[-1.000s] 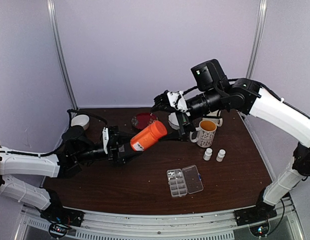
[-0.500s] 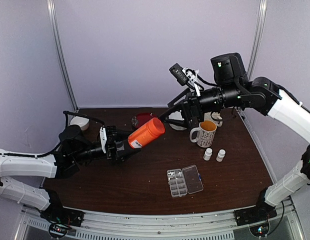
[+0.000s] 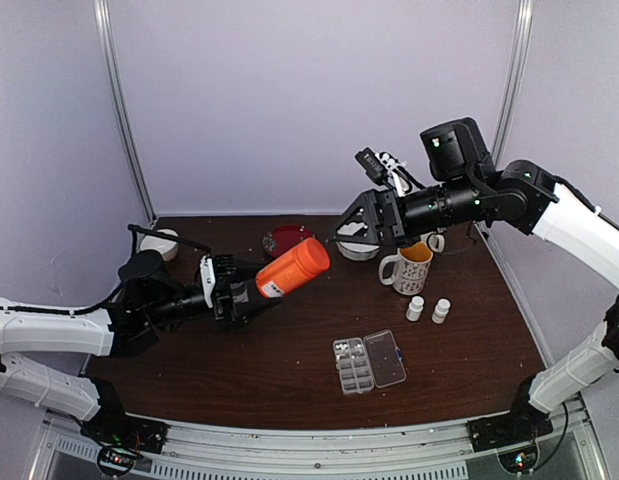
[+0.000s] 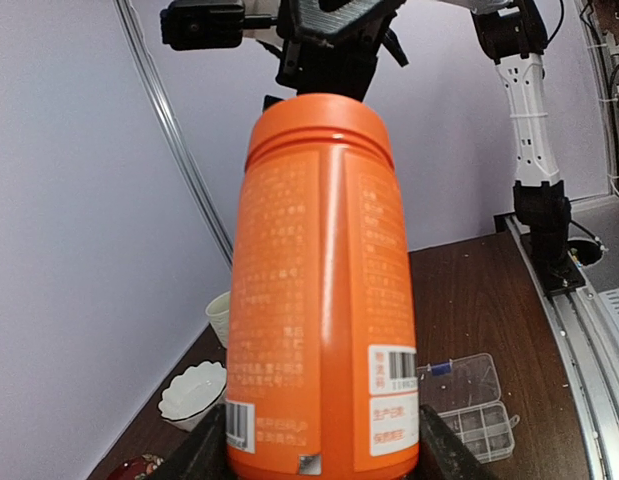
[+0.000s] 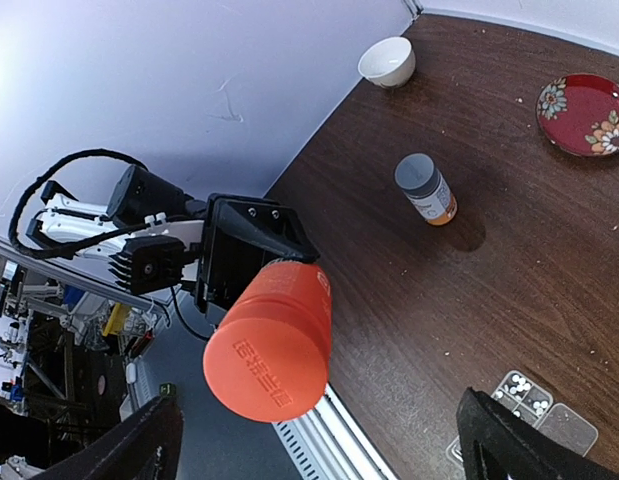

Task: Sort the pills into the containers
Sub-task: Unscrew the lid of the pill bottle.

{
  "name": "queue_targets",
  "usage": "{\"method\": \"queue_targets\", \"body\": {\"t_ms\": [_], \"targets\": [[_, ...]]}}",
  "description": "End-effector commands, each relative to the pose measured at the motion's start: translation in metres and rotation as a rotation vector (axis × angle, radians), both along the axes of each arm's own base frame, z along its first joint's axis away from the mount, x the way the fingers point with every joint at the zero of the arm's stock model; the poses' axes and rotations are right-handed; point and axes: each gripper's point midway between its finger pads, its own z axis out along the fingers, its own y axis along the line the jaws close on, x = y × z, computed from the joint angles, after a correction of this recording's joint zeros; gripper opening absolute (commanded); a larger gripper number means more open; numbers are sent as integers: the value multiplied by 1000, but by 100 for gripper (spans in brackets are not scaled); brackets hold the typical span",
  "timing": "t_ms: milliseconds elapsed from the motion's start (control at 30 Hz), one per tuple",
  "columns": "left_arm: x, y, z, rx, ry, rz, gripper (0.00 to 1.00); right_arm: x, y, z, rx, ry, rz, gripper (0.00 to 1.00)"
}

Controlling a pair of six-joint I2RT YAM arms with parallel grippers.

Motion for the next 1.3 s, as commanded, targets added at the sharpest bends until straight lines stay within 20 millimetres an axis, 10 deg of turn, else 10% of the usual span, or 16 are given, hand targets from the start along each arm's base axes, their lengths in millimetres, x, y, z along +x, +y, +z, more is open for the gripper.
{"method": "queue_targets", "body": {"t_ms": [0, 833, 1267], "targets": [[3, -1, 13, -12, -47, 12, 0, -3, 12, 0, -11, 67, -5, 98], [3, 0, 14, -15, -55, 16, 0, -20, 43, -23, -138, 106, 111, 76], [3, 0, 15, -20, -45, 14, 0, -28, 47, -23, -156, 13, 213, 42]]}}
